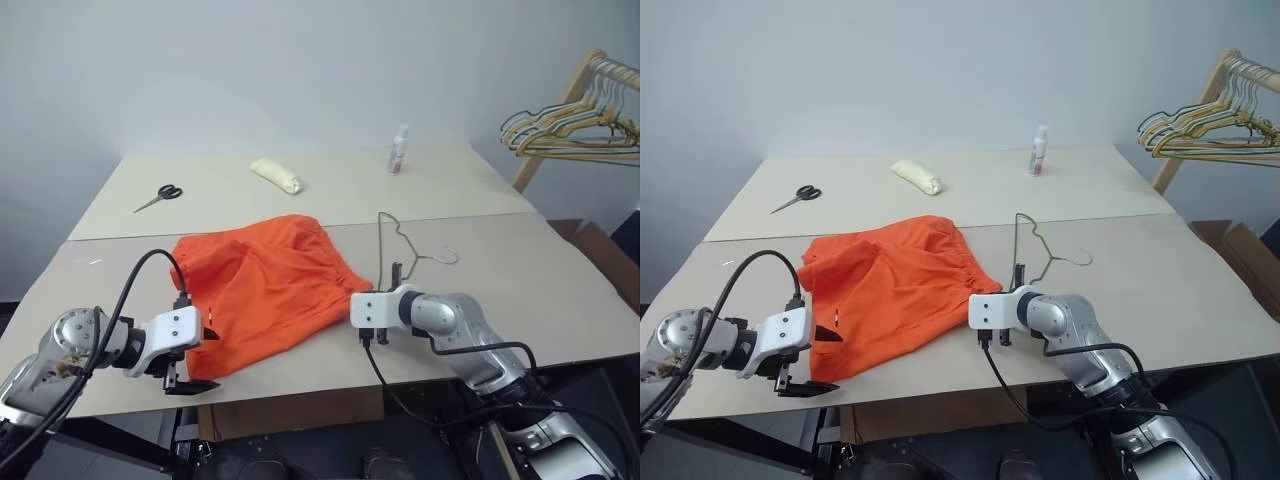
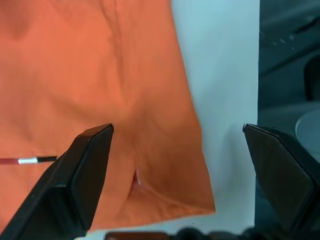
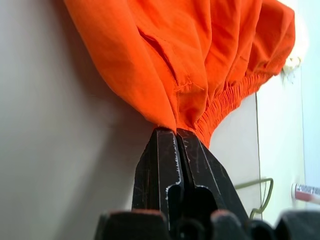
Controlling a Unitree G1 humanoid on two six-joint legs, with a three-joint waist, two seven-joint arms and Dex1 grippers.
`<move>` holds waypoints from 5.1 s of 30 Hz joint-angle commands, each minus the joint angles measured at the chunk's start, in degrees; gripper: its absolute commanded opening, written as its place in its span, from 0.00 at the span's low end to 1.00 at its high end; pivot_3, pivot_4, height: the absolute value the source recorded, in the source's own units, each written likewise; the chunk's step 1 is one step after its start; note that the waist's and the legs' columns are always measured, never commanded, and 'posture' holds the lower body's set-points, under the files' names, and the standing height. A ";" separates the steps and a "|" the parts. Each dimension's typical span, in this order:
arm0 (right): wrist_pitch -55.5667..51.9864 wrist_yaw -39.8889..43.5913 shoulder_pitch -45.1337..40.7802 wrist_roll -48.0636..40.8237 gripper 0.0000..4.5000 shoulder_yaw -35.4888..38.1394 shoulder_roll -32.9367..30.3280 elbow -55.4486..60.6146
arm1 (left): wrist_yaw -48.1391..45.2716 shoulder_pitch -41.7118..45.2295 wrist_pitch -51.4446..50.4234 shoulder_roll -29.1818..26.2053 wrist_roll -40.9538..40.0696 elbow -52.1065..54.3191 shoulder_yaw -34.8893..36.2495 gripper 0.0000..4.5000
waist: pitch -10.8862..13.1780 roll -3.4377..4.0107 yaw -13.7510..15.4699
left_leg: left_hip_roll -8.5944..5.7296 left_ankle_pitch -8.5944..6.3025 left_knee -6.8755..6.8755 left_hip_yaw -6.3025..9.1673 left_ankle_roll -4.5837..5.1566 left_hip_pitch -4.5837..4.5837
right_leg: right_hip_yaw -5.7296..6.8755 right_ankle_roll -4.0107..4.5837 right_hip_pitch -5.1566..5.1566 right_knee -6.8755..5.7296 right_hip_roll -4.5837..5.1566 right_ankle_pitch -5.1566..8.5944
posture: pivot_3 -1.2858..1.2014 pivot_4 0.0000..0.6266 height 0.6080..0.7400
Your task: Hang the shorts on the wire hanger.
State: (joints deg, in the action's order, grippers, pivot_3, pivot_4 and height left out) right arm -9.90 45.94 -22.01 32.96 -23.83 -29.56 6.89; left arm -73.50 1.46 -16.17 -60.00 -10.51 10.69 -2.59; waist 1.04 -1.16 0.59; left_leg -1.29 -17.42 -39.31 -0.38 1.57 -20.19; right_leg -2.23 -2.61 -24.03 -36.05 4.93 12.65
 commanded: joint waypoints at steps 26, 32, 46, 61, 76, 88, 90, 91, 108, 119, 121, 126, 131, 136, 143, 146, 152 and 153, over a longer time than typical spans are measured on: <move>-11.37 10.43 8.10 -1.85 0.00 4.00 -10.49 20.20 | 7.68 12.64 10.52 3.06 13.46 -12.60 -5.74 0.01 | -0.01 -0.02 0.48 | 0.02 -0.09 -0.37 0.06 0.16 -0.12 | 0.13 -0.01 0.03 -0.05 -0.01 0.01 | 0.53 0.00 1.00; -14.53 17.68 12.92 -6.76 0.00 4.22 -14.63 32.40 | 0.27 9.69 7.03 -2.68 9.25 -7.74 -2.98 0.01 | 0.01 -0.11 -0.95 | 0.18 -0.18 -0.51 -0.03 0.30 -0.14 | 0.04 -0.05 0.08 -0.01 -0.15 0.04 | 0.52 0.00 1.00; -16.92 4.88 -10.45 -2.98 0.00 4.81 -5.12 9.01 | 31.60 26.16 13.29 14.82 19.55 -16.62 -1.54 0.01 | 0.24 -0.35 1.22 | 0.24 -0.12 -0.63 0.09 0.18 0.12 | 0.29 0.01 0.52 0.08 -0.19 -0.10 | 0.54 0.00 1.00; -1.33 -32.28 -24.41 -1.52 0.00 9.58 4.31 -7.92 | 43.03 33.97 23.30 14.79 5.33 -15.33 17.82 0.01 | -0.69 -0.59 -4.74 | -0.61 0.27 0.33 0.50 -0.51 -0.94 | 0.51 0.22 -1.48 -0.57 0.58 -0.35 | 0.54 0.00 1.00; 9.81 8.83 -0.51 -10.61 0.00 -4.94 -12.41 10.66 | 3.98 -14.40 1.69 -10.27 -2.44 4.46 14.48 0.01 | 0.62 -0.13 -1.09 | 0.23 -0.29 -0.40 0.20 0.52 1.22 | 0.66 -0.42 1.35 0.09 0.20 0.36 | 0.54 0.00 1.00; 11.14 15.38 0.57 -13.97 0.05 -2.49 -16.61 13.68 | 2.97 -19.13 -0.16 -10.45 0.08 8.59 15.30 0.00 | 0.63 -0.15 0.09 | 0.19 -0.38 -0.42 0.16 0.48 0.93 | 0.65 0.00 1.01 0.01 0.17 0.17 | 0.54 0.00 1.00; 11.04 15.62 0.61 -14.48 0.15 -2.15 -16.43 14.30 | 3.65 -17.30 1.73 -9.66 0.95 7.25 14.54 0.10 | 0.63 -0.15 0.21 | 0.19 -0.38 -0.42 0.17 0.48 0.96 | 0.66 0.00 1.05 0.00 0.18 0.18 | 0.54 0.00 1.00; 10.71 16.42 0.77 -15.29 0.21 -1.96 -16.66 15.01 | 3.20 -16.97 2.18 -9.79 1.16 6.85 14.36 0.14 | 0.63 -0.16 0.20 | 0.19 -0.38 -0.42 0.17 0.48 0.95 | 0.68 0.00 1.04 0.00 0.17 0.18 | 0.54 0.00 1.00; -34.93 -4.06 -5.73 -25.56 0.95 15.46 -2.92 8.77 | 1.83 -4.14 -2.90 -1.53 -13.30 10.88 19.03 1.00 | 0.65 -0.25 0.12 | 0.18 -0.39 -0.44 0.19 0.47 0.88 | 0.67 0.07 0.97 -0.03 0.21 0.13 | 0.54 0.00 1.00; -40.19 -23.73 -7.26 -21.90 0.95 15.22 9.17 -9.79 | 6.34 8.52 -2.69 8.05 -13.43 10.91 8.66 1.00 | 0.65 -0.22 -0.27 | 0.02 -0.39 -0.40 0.25 0.34 0.63 | 0.61 0.11 0.70 -0.02 0.30 0.06 | 0.53 0.00 1.00; -40.16 -24.70 -6.71 -21.14 0.95 14.53 8.51 -10.33 | 5.83 9.14 -2.17 8.07 -12.99 10.17 8.12 1.00 | 0.67 -0.20 -0.53 | 0.02 -0.38 -0.40 0.26 0.34 0.62 | 0.61 0.10 0.70 -0.02 0.28 0.06 | 0.53 0.00 1.00; -41.53 -24.97 -3.57 -20.08 0.95 14.19 4.28 -8.46 | 4.49 9.74 0.21 7.23 -10.83 7.66 6.74 1.00 | 0.68 -0.18 -0.99 | 0.03 -0.39 -0.40 0.28 0.35 0.64 | 0.61 0.10 0.73 -0.01 0.27 0.07 | 0.53 0.00 1.00; -42.79 -24.16 0.38 -21.96 0.95 17.93 -0.06 -4.98 | 4.24 10.46 0.73 7.78 -11.53 6.85 6.46 1.00 | 0.67 -0.19 -0.89 | 0.03 -0.40 -0.42 0.31 0.37 0.68 | 0.64 0.06 0.86 0.06 0.29 0.06 | 0.53 0.00 1.00; -47.17 -20.65 -1.68 -30.31 0.95 25.07 2.82 3.38 | 4.06 10.76 0.60 8.27 -12.41 6.98 6.27 1.00 | 0.71 -0.14 -1.57 | 0.07 -0.40 -0.43 0.27 0.38 0.70 | 0.58 0.03 0.85 0.03 0.24 0.04 | 0.52 0.00 1.00; -45.89 -22.88 -8.42 -33.51 0.95 25.78 8.09 -6.05 | 6.07 12.82 -0.13 12.30 -13.48 6.39 5.14 1.00 | 0.71 -0.13 -2.36 | 0.15 -0.40 -0.40 0.22 0.38 0.85 | 0.46 0.04 0.91 0.01 0.13 0.03 | 0.52 0.00 1.00; -42.94 -22.15 -10.54 -34.02 0.95 23.74 9.18 -12.43 | 7.32 13.10 -1.16 14.51 -14.40 7.43 4.87 1.00 | 0.71 -0.13 -2.18 | 0.05 -0.41 -0.40 0.22 0.39 0.78 | 0.46 0.01 0.87 0.06 0.25 0.02 | 0.52 0.00 1.00; -40.90 -21.12 -11.56 -34.79 0.95 21.63 9.87 -20.33 | 8.73 11.75 -2.68 15.75 -15.81 10.58 4.48 1.00 | 0.72 -0.12 -2.07 | 0.04 -0.41 -0.40 0.21 0.39 0.70 | 0.40 -0.01 0.79 0.07 0.27 0.00 | 0.53 0.00 1.00; -41.25 -20.71 -11.45 -35.35 0.95 21.87 10.02 -20.98 | 8.92 11.40 -2.88 15.76 -16.08 11.07 4.52 1.00 | 0.71 -0.12 -2.01 | 0.04 -0.41 -0.40 0.21 0.39 0.71 | 0.40 -0.01 0.79 0.06 0.27 0.00 | 0.53 0.00 1.00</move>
State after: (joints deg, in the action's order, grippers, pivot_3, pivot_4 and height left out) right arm -52.22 24.80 -32.01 -1.50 -1.95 -19.35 -13.73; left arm -65.36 12.88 -18.68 -44.36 -25.09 19.76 1.16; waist 1.75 -1.28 -1.42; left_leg -1.25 -17.83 -39.71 -0.17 1.95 -19.46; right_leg -1.84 -2.62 -23.23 -36.00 5.19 12.64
